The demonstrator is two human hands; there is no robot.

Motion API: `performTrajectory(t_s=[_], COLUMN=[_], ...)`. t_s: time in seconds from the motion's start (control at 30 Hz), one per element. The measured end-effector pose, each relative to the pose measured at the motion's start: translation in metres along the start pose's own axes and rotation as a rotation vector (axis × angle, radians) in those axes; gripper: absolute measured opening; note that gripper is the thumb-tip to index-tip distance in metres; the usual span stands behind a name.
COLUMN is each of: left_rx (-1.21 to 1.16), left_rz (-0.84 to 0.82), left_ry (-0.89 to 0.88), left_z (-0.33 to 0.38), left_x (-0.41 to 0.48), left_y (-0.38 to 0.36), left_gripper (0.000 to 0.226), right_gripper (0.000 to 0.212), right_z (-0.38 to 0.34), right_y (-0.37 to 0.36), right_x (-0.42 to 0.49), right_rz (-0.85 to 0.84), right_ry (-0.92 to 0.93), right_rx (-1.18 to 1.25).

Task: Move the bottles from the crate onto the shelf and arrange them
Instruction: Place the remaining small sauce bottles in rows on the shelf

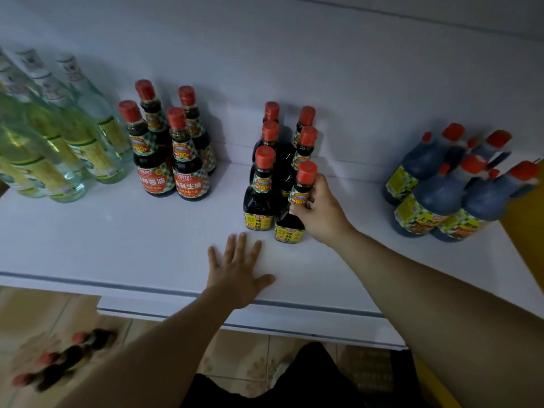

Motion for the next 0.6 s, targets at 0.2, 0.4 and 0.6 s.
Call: performTrajectory(t_s=[0.2, 0.4, 0.6], left_rx=[-0.015, -0.047, -0.343], left_rz=[0.019, -0.096, -0.125], left_ry=[-0.010, -0.021, 0.057], left_z=[0.000, -0.002, -0.028], left_x=[0.002, -0.003, -0.045], left_y=[-0.004, 0.013, 0.065], left_gripper=[0.108, 0.089, 0.080], right_gripper=[0.055, 0.061, 0.076], right_z=[-0.003, -0.010, -0.043], right_y=[0.008, 0.009, 0.032], right_x=[0.012, 0.009, -0.025], right_rz=[0.050, -0.004, -0.062], right_ry=[0.028, 0.020, -0.015], right_rx=[-0.006, -0.025, -0.111])
Point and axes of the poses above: each hand's wrist, its own x-axis towards the middle knuckle, its own y-axis out of the back of the hand, z = x × y, the point moved 4 cm from there along x, towards the middle knuckle, and after that the axes turned 13 degrees about -z, right-handed, at the moved point
